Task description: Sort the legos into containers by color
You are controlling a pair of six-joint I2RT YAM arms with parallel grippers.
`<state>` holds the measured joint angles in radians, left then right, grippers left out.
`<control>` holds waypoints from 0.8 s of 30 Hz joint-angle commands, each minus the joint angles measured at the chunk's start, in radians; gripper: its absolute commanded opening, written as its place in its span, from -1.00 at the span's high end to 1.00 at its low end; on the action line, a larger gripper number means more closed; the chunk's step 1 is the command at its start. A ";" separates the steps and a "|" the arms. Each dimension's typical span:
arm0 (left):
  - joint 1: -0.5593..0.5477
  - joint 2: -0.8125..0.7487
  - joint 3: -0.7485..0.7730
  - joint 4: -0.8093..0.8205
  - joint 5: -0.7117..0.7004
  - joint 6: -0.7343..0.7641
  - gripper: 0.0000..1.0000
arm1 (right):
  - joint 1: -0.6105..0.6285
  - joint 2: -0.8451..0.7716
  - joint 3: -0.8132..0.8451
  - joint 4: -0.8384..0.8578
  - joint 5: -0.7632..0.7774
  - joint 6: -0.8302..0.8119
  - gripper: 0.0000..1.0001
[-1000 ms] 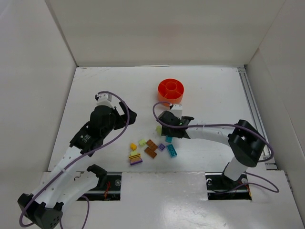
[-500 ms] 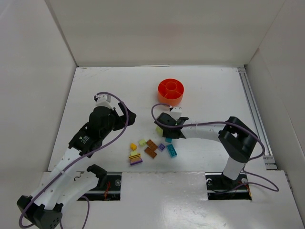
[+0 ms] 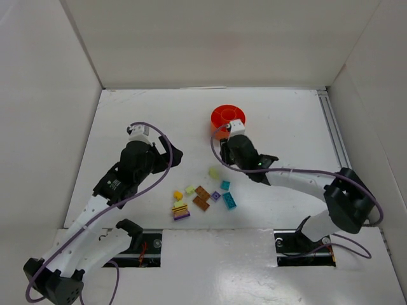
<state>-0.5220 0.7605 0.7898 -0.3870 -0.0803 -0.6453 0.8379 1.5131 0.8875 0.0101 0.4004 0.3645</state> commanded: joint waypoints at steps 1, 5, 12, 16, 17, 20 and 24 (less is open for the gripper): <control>-0.004 0.016 -0.015 0.083 0.013 0.001 -1.00 | -0.106 -0.083 0.007 0.381 -0.232 -0.433 0.52; -0.004 0.078 -0.005 0.129 0.057 0.022 -1.00 | -0.238 -0.019 0.131 0.381 -0.581 -0.640 0.52; 0.007 0.161 0.037 0.191 0.066 0.061 -1.00 | -0.342 0.200 0.397 0.332 -0.966 -0.780 0.52; 0.062 0.204 0.055 0.200 0.089 0.081 -1.00 | -0.353 0.306 0.516 0.277 -0.936 -0.811 0.52; 0.072 0.204 0.066 0.200 0.090 0.081 -1.00 | -0.362 0.326 0.540 0.242 -0.917 -0.811 0.52; 0.100 0.244 0.075 0.200 0.099 0.090 -1.00 | -0.371 0.380 0.584 0.217 -0.874 -0.834 0.52; 0.120 0.275 0.075 0.200 0.108 0.099 -1.00 | -0.381 0.407 0.602 0.179 -0.835 -0.834 0.49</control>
<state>-0.4145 1.0306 0.8253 -0.2203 0.0044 -0.5720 0.4713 1.9198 1.4410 0.2165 -0.4500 -0.4389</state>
